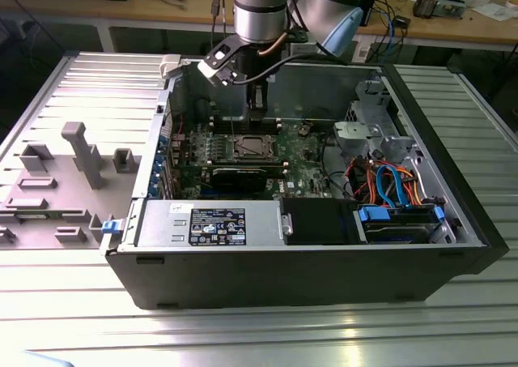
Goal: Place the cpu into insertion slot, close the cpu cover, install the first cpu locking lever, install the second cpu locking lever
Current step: 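Install the first cpu locking lever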
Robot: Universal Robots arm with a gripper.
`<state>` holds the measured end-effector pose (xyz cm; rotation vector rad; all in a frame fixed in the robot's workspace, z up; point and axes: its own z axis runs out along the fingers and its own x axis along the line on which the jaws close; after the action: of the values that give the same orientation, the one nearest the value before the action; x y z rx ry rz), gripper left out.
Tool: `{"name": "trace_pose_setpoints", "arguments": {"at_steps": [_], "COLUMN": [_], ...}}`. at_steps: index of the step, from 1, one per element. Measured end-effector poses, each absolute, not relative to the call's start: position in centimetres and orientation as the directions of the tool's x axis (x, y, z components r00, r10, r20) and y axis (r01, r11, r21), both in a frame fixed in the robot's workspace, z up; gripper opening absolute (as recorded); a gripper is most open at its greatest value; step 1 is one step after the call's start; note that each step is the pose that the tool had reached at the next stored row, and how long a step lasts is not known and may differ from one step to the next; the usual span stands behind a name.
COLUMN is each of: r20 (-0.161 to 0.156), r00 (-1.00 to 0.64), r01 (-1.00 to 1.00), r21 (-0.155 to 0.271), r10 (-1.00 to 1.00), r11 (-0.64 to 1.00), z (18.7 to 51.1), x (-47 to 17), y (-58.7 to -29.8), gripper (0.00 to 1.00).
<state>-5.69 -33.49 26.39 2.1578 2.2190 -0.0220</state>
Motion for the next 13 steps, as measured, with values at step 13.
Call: {"name": "trace_pose_setpoints", "arguments": {"at_steps": [13], "r20": [-0.047], "r00": [-0.029], "r01": [0.999], "r21": [0.022], "r10": [0.998], "r11": [0.03], "z": [27.6], "x": [-5.7], "y": [-33.5], "gripper": [0.11]}}
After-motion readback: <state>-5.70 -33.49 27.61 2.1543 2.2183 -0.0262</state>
